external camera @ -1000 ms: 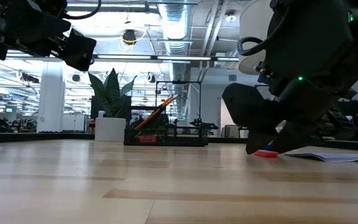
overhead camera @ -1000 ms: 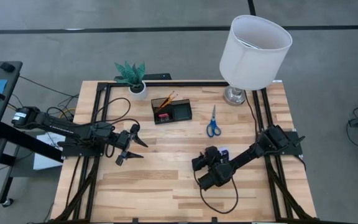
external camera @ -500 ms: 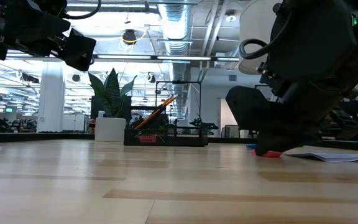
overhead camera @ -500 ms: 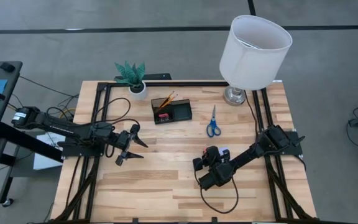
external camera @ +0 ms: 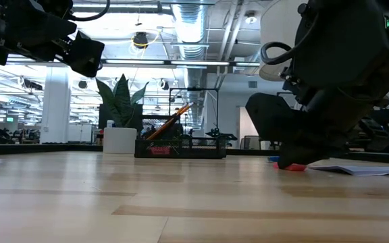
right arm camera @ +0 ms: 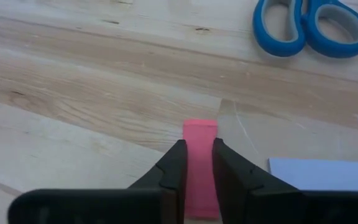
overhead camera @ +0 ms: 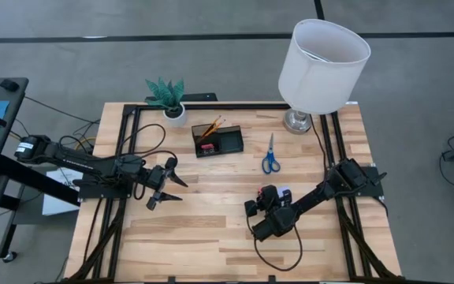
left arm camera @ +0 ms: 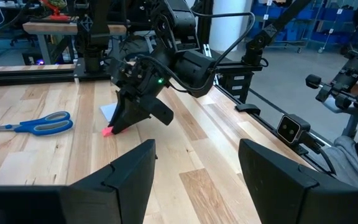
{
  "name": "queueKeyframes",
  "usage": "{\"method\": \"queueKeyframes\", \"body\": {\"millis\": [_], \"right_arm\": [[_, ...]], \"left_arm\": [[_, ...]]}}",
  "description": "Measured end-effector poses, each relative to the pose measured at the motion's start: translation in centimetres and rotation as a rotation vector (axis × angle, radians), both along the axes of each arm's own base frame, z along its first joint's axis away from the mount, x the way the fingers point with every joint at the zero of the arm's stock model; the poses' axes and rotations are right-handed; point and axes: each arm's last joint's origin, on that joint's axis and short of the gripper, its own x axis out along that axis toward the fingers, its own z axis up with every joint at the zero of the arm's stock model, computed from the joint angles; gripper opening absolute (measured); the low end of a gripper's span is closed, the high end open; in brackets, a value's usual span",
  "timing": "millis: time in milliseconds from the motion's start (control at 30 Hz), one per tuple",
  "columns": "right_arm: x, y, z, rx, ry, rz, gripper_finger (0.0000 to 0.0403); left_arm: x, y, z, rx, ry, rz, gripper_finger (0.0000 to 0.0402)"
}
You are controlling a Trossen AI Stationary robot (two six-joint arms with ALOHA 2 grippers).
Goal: Pick and place office supplies into organizer
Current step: Put the pink eraser into the black desk organizer
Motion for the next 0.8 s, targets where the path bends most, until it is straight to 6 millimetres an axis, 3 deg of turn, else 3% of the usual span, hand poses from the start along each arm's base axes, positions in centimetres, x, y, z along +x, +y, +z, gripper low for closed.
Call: {"method": "queueKeyframes", "body": {"millis": [433,800], "right_arm": [[1.0,0.5,1.9,0.002,0.109,0.004,0.0051],[1.1,0.2,2.0,-0.021,0.117,0.007,0.0051]], "left_arm": [[0.0,0.0,0.0,0.0,0.0,0.005,0.0223],[0.0,0.0,0.0,0.0,0.0,0.004,0.0223]]}}
